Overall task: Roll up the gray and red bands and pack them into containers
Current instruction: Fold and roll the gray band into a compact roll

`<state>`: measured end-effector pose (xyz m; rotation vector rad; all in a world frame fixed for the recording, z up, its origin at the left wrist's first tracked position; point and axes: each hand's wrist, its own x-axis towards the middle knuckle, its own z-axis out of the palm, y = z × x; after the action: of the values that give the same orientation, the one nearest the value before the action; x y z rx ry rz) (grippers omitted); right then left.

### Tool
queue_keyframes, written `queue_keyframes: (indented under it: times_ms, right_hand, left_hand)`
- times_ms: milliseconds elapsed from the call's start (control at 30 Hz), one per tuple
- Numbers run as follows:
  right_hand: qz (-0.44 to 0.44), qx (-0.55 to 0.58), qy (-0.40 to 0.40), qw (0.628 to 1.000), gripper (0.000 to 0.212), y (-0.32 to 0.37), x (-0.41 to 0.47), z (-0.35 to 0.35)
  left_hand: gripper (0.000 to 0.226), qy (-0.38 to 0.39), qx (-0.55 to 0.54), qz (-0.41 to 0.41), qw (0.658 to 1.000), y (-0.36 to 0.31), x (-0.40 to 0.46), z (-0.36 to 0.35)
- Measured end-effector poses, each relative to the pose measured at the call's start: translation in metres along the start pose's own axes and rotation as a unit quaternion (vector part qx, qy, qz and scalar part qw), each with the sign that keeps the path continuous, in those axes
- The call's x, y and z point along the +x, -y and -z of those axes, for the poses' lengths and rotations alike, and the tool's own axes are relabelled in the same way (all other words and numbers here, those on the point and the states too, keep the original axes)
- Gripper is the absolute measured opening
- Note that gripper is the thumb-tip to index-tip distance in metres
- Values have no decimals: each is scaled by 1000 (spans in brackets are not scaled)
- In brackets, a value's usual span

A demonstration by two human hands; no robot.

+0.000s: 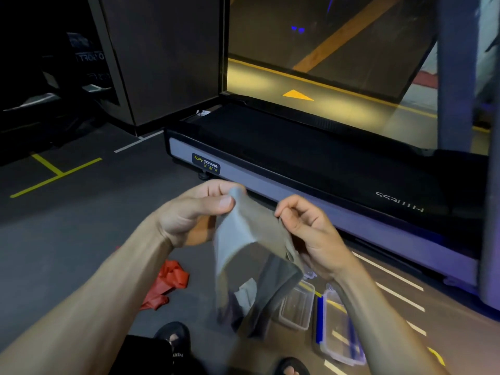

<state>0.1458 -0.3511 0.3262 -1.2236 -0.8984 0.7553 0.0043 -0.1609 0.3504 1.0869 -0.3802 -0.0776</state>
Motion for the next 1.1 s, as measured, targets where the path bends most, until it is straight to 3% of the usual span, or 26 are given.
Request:
queue_keyframes:
  times_ms: [100,333,433,633,833,933,1000,1100]
  right_hand:
    - [-6,48,-4,999,11,-3,-1,-7]
    - [18,187,46,981,9,5,4,-24]
    - [30,134,57,989,9,8,7,-38]
    - [26,26,41,998,7,3,11,-43]
    - [42,-181,48,981,8,8,11,-29]
    - [49,-248,67,965,6,13,12,-18]
    - [48,-231,67,970,7,16,12,-13]
    - [36,-56,6,998,8,23,11,-7]
  left_hand:
    - [16,22,-9,-9,1000,-1,0,0]
    - [14,-27,82,25,996,0,-1,0]
    - [35,-104,204,81,970,6,-2,9]
    - [51,-116,262,106,952,4,-3,7]
    - [47,-118,339,141,923,4,-5,13]
    - [29,-103,363,156,913,6,-5,13]
    - [20,-82,375,186,905,8,-5,14]
    - [24,-54,405,254,876,15,-9,19]
